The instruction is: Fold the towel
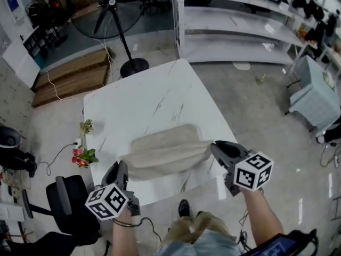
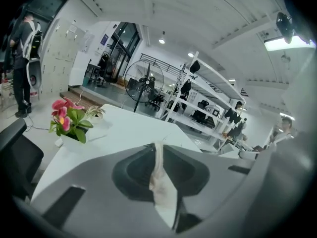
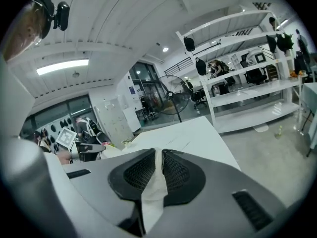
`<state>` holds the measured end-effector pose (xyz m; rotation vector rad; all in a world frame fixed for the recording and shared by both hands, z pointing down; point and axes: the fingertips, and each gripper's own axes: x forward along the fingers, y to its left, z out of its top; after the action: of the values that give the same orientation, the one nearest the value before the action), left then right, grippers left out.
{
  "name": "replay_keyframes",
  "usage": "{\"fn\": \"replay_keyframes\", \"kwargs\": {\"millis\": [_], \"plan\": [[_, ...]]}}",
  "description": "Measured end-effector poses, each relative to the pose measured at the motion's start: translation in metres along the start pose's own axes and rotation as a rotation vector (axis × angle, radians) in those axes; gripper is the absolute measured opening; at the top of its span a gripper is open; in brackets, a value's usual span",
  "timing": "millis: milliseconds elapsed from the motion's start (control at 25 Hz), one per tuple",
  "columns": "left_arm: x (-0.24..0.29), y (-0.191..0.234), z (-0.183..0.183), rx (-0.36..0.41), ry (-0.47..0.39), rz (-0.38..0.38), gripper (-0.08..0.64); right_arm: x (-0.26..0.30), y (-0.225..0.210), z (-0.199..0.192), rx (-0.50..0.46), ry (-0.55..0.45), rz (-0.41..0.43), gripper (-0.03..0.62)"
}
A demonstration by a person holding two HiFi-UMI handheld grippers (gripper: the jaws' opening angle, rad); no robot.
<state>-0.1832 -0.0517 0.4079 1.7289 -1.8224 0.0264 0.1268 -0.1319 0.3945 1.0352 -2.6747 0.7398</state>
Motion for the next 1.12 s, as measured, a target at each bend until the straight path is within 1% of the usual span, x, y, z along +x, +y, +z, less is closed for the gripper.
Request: {"fn": "replay_keyframes", "kwargs": {"millis": [200,440,560,680,760,840,920,1040,1120], "plan": [[0.038,0.010,-0.003,-0.012,0.041,0.037,0.051,0.031,-0.025,0.001,0.045,0.033,-0.037,0.054],[0.090,0.036,-0.021,-0.032,0.132,0.103,0.051,0.081,-0.056,-0.012,0.091,0.113,-0.039,0.055],[0.113,0.049,-0.030,-0.055,0.176,0.139,0.052,0.106,-0.070,-0.017,0.112,0.158,-0.025,0.057],[0.133,0.065,-0.040,-0.096,0.223,0.175,0.055,0.126,-0.083,-0.024,0.134,0.198,-0.016,0.060],[0.142,0.074,-0.049,-0.121,0.256,0.202,0.059,0.138,-0.091,-0.031,0.143,0.230,-0.014,0.058],[0.149,0.078,-0.058,-0.141,0.286,0.213,0.064,0.146,-0.099,-0.037,0.152,0.263,-0.012,0.057],[0.154,0.081,-0.061,-0.147,0.296,0.215,0.074,0.153,-0.106,-0.043,0.156,0.292,-0.014,0.055],[0.159,0.084,-0.055,-0.130,0.282,0.229,0.078,0.162,-0.113,-0.053,0.151,0.336,-0.022,0.055],[0.160,0.084,-0.051,-0.116,0.269,0.226,0.099,0.164,-0.117,-0.061,0.134,0.367,-0.034,0.057]]}}
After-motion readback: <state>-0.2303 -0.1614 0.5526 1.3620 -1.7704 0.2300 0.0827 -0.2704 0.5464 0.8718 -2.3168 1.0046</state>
